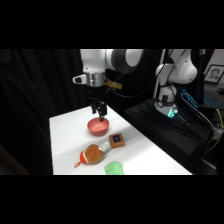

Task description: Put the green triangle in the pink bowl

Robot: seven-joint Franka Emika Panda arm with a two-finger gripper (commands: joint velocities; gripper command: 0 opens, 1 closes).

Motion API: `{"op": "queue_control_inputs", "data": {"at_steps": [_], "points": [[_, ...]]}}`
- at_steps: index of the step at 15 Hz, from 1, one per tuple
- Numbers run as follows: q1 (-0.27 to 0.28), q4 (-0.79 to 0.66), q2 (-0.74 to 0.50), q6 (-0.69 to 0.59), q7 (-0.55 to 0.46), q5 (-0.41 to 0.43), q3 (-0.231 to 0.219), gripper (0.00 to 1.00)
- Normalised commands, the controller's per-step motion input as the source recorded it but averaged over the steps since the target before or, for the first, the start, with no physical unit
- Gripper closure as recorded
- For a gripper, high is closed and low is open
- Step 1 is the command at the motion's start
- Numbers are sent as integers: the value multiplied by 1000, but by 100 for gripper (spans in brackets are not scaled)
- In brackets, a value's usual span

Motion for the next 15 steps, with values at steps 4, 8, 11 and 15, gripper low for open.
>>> {"op": "queue_control_inputs", "data": {"at_steps": [4, 8, 11, 15], "points": [[4, -5, -16, 9, 85, -8, 42, 0], [86, -6, -20, 31, 304, -76, 70, 0], [108, 39, 46, 43, 419, -119, 60, 0], [109, 112, 136, 58, 456, -180, 36, 0]]}}
